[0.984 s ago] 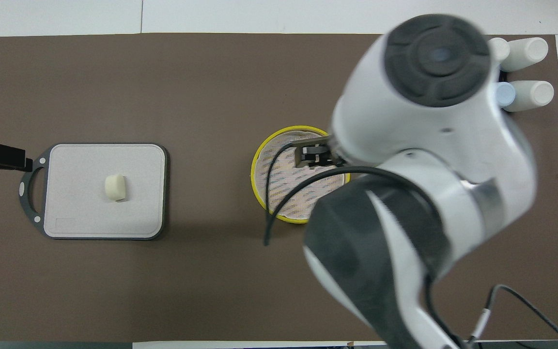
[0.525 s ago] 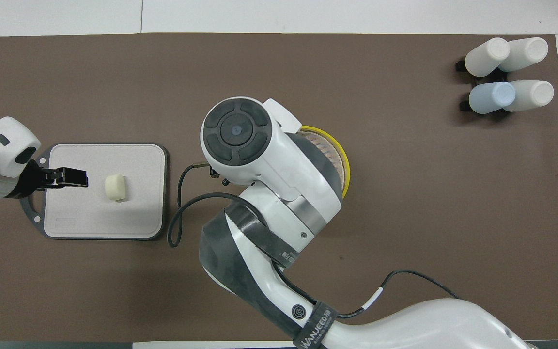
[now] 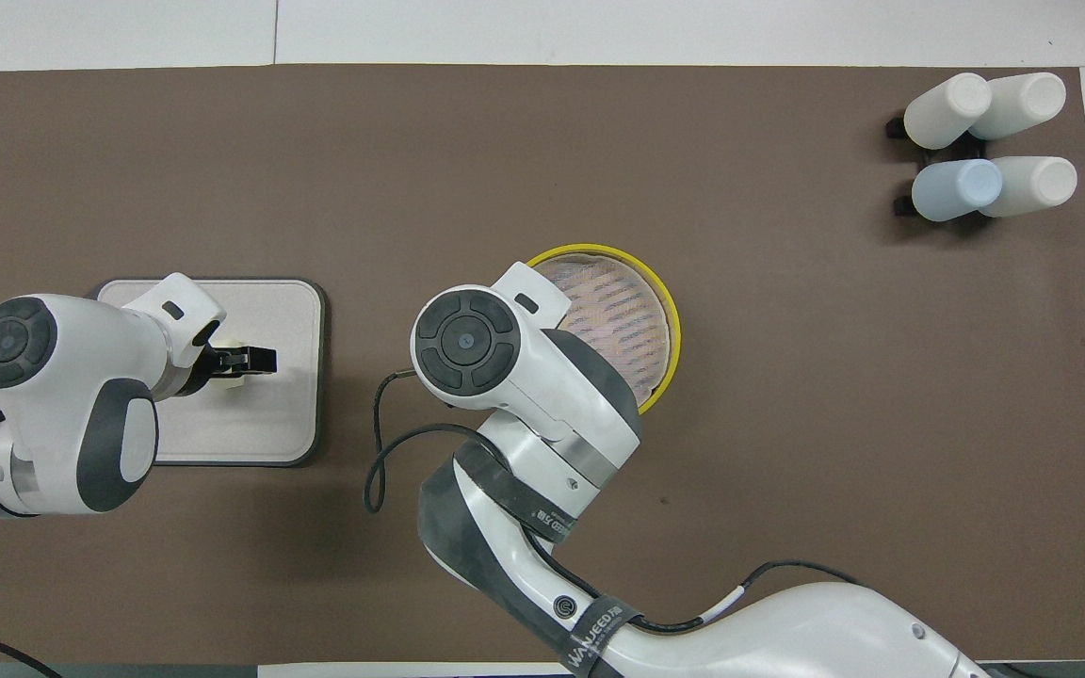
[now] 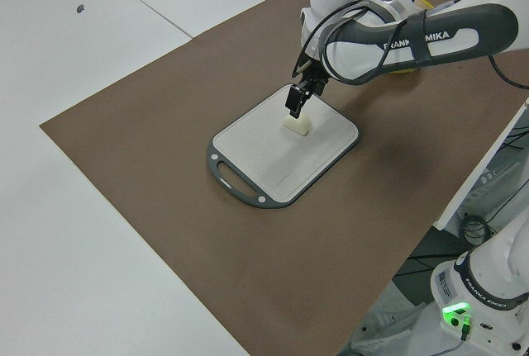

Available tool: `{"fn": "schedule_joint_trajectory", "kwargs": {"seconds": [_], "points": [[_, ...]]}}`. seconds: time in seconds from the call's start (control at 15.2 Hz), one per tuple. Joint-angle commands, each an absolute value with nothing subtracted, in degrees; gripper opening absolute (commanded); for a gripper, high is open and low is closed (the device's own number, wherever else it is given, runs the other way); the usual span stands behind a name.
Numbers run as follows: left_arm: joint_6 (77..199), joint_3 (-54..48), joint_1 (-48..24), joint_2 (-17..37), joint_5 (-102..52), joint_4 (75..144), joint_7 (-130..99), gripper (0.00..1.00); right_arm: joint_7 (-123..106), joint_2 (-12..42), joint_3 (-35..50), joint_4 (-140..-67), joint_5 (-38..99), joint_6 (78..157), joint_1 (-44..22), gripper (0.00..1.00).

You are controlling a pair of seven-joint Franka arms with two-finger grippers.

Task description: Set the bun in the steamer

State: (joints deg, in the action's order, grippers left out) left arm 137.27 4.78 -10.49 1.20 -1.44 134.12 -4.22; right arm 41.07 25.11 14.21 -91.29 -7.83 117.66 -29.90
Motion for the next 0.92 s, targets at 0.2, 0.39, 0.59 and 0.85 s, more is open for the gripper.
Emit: {"fn": "schedule_joint_trajectory", "kwargs": {"seconds": [0.2,0.39,0.59,0.85], "points": [[143.42,5.36,-9.14,0.79,-0.61,137.63,-2.63,0.98,41.31,22.68,14.41,-95.7,-8.44,122.33,-29.44,0.21],[144.49,5.36,-9.14,1.67,-0.62,137.64,-2.81,0.61,41.4,21.89,14.41,-98.52,-8.44,125.5,-29.53,0.1],[144.05,5.36,-9.14,1.67,-0.62,137.64,-2.81,0.39,41.13,21.97,14.41,-98.18,-8.44,124.81,-29.36,0.0],[142.13,5.36,-9.14,1.84,-0.62,136.15,-2.9,0.38,38.51,22.15,14.33,-93.63,-8.61,119.21,-28.57,0.0]]}}
